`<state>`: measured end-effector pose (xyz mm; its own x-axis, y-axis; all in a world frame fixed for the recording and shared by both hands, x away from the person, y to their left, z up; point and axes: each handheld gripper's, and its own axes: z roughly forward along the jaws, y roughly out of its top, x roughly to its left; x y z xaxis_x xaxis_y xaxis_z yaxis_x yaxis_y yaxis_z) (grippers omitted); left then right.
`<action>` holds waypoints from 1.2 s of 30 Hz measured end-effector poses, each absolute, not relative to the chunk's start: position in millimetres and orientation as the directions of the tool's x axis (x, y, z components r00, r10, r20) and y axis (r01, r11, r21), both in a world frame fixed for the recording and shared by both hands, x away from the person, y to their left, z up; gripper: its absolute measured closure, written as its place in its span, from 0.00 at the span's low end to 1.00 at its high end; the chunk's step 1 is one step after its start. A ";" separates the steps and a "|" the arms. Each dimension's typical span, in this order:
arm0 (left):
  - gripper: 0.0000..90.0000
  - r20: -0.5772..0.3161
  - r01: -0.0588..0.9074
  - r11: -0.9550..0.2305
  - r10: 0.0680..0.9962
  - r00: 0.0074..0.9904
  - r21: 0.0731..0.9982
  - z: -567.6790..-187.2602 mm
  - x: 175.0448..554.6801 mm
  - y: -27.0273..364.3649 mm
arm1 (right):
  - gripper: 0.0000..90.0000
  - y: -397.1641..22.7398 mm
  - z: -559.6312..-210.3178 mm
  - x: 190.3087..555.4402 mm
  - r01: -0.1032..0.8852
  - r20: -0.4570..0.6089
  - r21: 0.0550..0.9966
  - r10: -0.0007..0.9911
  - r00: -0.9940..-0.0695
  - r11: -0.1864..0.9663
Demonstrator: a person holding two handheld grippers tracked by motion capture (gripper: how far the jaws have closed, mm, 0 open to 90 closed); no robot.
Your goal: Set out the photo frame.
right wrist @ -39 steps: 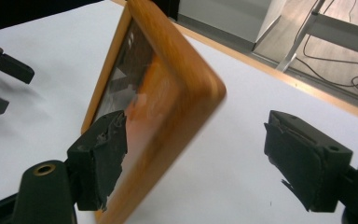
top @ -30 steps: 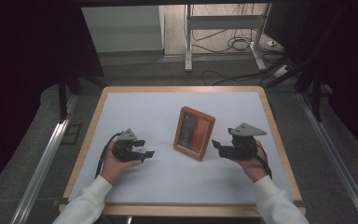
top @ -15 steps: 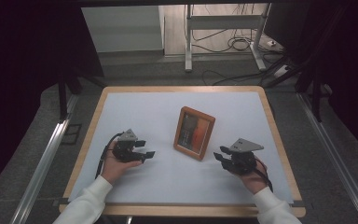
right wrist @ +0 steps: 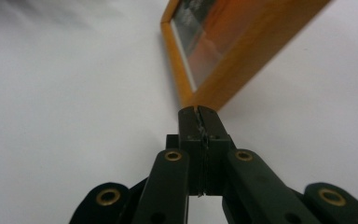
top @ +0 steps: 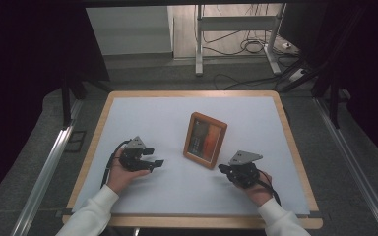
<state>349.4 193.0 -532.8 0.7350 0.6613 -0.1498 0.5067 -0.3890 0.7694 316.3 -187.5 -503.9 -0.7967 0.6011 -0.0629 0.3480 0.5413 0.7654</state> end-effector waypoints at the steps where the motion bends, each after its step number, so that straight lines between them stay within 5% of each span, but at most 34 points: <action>1: 0.35 -0.149 0.507 -0.390 0.661 0.735 0.769 -532.9 349.4 192.8 | 0.99 -184.1 -505.6 316.3 0.343 -0.068 0.763 0.596 -0.800 0.547; 15: 0.35 -0.154 0.510 -0.393 0.658 0.738 0.765 -533.9 349.5 192.1 | 1.00 -146.2 -521.6 326.3 0.330 -0.102 0.715 0.558 -0.823 0.617; 36: 0.34 -0.152 0.508 -0.394 0.657 0.738 0.766 -534.3 350.6 193.5 | 1.00 -149.0 -523.7 335.3 0.321 -0.135 0.698 0.558 -0.819 0.640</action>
<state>350.6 193.5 -534.3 0.7382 0.6571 -0.1524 0.5085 -0.3935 0.7659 335.3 -149.0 -523.7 -0.8188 0.5579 -0.1353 0.3210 0.6404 0.6977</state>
